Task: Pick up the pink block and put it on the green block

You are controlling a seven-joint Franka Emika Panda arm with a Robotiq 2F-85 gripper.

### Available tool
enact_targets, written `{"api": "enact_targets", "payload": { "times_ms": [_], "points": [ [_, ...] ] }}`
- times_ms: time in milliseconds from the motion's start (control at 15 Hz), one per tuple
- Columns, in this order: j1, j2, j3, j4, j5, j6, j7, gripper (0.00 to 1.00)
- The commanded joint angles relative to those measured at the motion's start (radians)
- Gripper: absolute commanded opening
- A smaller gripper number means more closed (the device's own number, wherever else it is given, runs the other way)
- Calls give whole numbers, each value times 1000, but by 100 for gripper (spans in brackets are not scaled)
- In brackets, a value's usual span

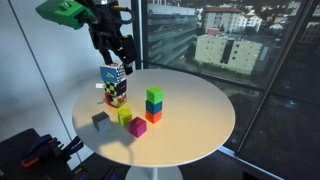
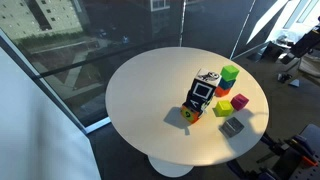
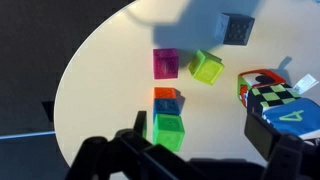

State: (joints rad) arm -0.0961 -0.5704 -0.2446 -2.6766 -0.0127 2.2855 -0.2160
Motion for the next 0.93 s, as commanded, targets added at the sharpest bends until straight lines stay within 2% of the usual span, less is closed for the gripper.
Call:
{"api": "enact_targets", "payload": {
  "times_ms": [0,333,867],
  "points": [
    [-13,1,12,2,9,-3,-7,100],
    [-13,1,12,2,9,-3,-7,100],
    [-10,60,62,42,8,-3,67,100]
  ]
}}
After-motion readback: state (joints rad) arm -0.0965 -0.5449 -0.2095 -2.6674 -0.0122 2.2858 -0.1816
